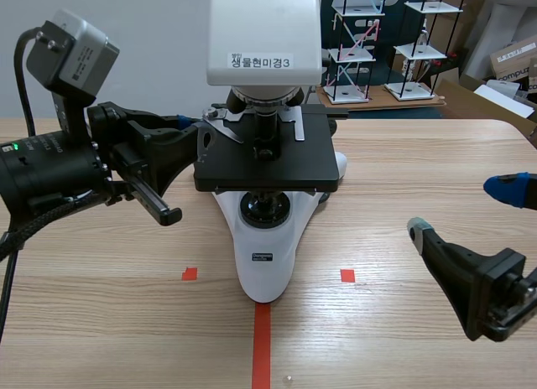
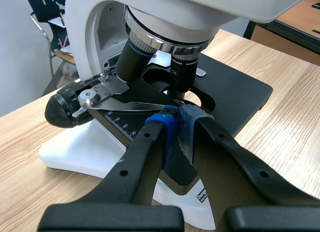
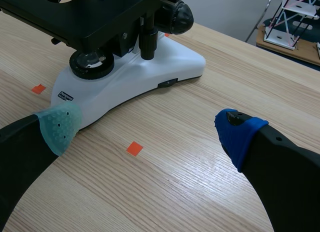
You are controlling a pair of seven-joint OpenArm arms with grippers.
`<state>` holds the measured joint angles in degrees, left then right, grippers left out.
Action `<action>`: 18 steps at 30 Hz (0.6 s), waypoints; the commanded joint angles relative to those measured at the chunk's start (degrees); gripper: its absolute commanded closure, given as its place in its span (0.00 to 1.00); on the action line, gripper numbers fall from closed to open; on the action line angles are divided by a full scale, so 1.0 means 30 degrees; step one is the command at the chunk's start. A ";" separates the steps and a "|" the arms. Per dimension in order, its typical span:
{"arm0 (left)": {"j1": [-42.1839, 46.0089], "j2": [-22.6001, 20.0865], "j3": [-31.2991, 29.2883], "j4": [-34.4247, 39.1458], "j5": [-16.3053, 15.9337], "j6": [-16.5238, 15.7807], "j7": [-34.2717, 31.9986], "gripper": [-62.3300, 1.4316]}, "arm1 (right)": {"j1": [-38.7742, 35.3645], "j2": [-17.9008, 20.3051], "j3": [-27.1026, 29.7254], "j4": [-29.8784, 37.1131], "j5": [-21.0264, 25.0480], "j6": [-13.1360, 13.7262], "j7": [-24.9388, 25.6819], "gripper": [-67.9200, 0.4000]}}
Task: Return to the home posture
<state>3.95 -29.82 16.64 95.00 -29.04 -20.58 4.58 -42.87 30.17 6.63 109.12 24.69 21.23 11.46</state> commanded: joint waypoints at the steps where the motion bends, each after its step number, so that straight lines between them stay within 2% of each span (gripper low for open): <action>1: -0.0058 0.0095 0.0022 0.0189 -0.0262 0.0095 -0.0226 0.93 | 0.0000 0.0211 0.0160 0.0393 0.0138 -0.0073 0.0299 0.14; 18: 0.0248 -0.0124 -0.0255 0.0189 -0.0262 0.0087 -0.0255 0.93 | 0.0000 0.0211 0.0160 0.0393 0.0138 -0.0073 0.0299 0.14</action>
<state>4.08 -29.87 16.60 95.00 -29.04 -20.58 4.54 -42.87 30.17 6.63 109.12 24.69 21.23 11.46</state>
